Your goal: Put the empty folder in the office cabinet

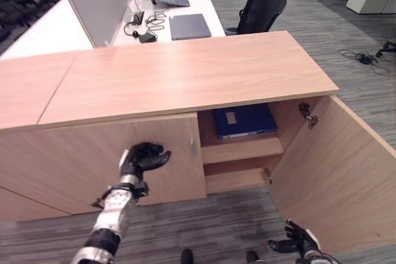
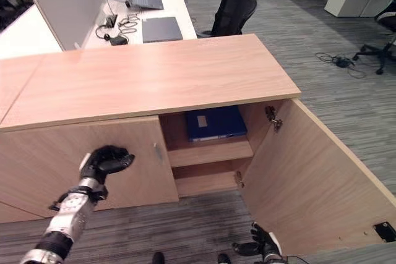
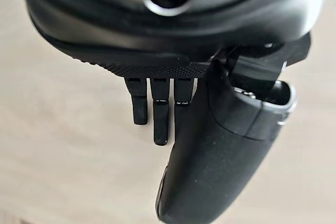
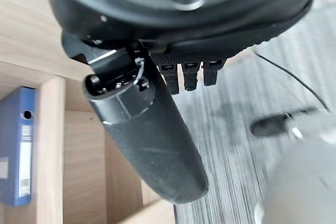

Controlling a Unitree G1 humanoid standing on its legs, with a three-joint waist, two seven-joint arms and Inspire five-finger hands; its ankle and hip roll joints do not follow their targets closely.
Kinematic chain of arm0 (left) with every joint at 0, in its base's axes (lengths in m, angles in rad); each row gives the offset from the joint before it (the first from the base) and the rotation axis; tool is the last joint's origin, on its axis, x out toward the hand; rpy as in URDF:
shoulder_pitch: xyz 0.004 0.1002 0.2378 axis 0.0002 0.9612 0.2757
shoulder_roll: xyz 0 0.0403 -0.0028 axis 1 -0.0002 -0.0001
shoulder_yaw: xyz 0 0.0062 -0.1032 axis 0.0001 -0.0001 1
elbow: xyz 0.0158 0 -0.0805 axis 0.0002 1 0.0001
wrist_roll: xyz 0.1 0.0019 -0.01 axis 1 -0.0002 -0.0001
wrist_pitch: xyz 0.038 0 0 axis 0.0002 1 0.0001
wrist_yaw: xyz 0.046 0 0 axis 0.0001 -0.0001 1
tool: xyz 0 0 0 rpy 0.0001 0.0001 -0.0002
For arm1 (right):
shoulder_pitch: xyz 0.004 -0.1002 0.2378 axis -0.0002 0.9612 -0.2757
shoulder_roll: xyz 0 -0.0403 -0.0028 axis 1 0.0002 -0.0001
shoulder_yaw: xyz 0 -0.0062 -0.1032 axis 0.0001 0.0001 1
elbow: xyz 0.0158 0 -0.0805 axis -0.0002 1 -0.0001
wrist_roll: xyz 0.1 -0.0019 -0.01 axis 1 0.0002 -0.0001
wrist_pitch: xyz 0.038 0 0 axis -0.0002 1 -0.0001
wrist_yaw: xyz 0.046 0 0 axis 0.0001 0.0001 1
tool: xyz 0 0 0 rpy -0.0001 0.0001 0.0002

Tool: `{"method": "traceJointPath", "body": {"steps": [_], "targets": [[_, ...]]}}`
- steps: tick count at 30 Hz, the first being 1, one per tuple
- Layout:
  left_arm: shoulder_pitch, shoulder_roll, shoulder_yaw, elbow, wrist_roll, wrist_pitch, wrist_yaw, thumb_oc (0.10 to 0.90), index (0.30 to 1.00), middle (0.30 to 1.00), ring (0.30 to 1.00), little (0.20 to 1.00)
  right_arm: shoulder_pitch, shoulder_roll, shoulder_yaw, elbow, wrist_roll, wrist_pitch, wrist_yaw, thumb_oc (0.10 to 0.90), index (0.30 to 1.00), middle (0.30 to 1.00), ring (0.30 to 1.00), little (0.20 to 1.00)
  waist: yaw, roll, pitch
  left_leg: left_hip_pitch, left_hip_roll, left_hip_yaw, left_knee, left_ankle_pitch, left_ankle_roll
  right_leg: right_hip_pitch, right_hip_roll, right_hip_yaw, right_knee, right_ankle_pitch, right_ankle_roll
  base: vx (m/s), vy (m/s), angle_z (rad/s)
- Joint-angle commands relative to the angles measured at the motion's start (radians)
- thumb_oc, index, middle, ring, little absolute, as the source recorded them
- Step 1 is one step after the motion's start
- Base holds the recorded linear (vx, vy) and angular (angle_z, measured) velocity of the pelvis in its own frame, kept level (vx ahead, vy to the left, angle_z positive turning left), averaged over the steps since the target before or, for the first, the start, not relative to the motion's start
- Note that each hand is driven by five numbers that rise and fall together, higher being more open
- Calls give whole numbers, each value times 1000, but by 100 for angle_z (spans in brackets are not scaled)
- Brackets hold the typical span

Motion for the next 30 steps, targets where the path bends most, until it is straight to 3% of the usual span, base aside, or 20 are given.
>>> {"method": "traceJointPath", "body": {"steps": [1, 3, 6, 8, 12, 15, 20, 21, 22, 23, 25, 30], "targets": [[-221, 79, 89, -2, 12, -157, 54, 800, 900, 900, 900, 900, -64, -65, -6, -42, 49, -68, -3, 800, 900, 900, 900, 900, -22, 34, -98, -47, 68, 32, 15, -57, -60, -13, 27, -3, 125, -181, 61, 42, 154, -26], [-247, 122, 103, 13, 18, -162, 62, 800, 900, 900, 900, 900, -79, -50, 3, -53, 54, -74, 0, 800, 900, 900, 900, 900, -27, 24, -99, -28, 50, 61, 14, -79, -41, -49, 12, 15, 177, -155, 87, 68, 242, -24], [-259, 149, 112, 14, 26, -168, 68, 800, 900, 900, 900, 900, -90, -45, 10, -48, 53, -78, 3, 800, 900, 900, 900, 900, -25, 21, -93, -14, 49, 87, 9, -90, -35, -83, 17, 3, 218, -125, 91, 32, 127, -35], [-249, 177, 130, 5, 32, -169, 69, 800, 900, 900, 900, 900, -100, -40, 14, -45, 38, -78, 3, 800, 900, 900, 900, 900, -10, 27, -80, 4, 57, 123, 2, -100, -34, -119, 6, -124, 262, -75, 91, 31, 132, -63], [-216, 186, 154, -27, 36, -171, 71, 800, 900, 900, 900, 900, -107, -35, 10, -27, 23, -80, -4, 800, 900, 900, 900, 900, 15, 29, -72, 23, 47, 166, -6, -121, -23, -131, -29, -344, 277, -52, 90, 13, 94, -32], [-193, 153, 148, -62, 41, -170, 71, 800, 900, 900, 900, 900, -118, -28, 11, -15, 18, -78, -9, 800, 900, 900, 900, 900, 25, 27, -64, 29, 43, 182, -7, -126, -16, -148, -29, -408, 285, -44, 81, 15, 28, -7], [-111, 25, 95, -156, 84, -166, 60, 800, 900, 900, 900, 900, -119, -18, 3, -18, 12, -71, -16, 800, 900, 900, 900, 900, 29, 28, -53, 34, 40, 182, -7, -133, -12, -161, -32, -420, 297, -53, 78, 4, -8, -8], [-66, -49, 44, -176, 108, -156, 39, 800, 900, 900, 900, 900, -132, -13, 0, -7, 8, -67, -22, 800, 900, 900, 900, 900, 28, 29, -45, 35, 41, 186, -7, -134, -12, -168, -38, -426, 296, -53, 74, -7, -37, 12], [-63, -52, 43, -180, 111, -155, 41, 800, 900, 900, 900, 900, -130, -16, -1, -7, 8, -68, -22, 800, 900, 900, 900, 900, 31, 31, -46, 37, 41, 187, -7, -135, -12, -169, -38, -424, 299, -55, 74, -58, -89, 9], [-12, -98, -2, -194, 140, -141, 9, 800, 900, 900, 900, 900, -155, -8, -8, 12, 3, -62, -31, 800, 900, 900, 900, 900, 44, 39, -43, 38, 45, 209, -7, -140, -12, -169, -69, -478, 284, -51, 70, -46, -60, -8], [8, -116, -20, -191, 145, -134, -4, 800, 900, 900, 900, 900, -161, -4, -4, 12, 2, -60, -33, 800, 900, 900, 900, 900, 46, 41, -46, 38, 51, 224, -5, -141, -14, -161, -75, -499, 270, -55, 66, -41, -88, -62], [94, -212, -77, -132, 155, -111, -43, 800, 900, 900, 900, 900, -165, 0, 24, 13, -4, -56, -28, 800, 900, 900, 900, 900, 30, 47, -61, 65, 78, 258, 4, -146, -22, -155, -39, -421, 211, -72, 47, 51, -154, -61]]}}
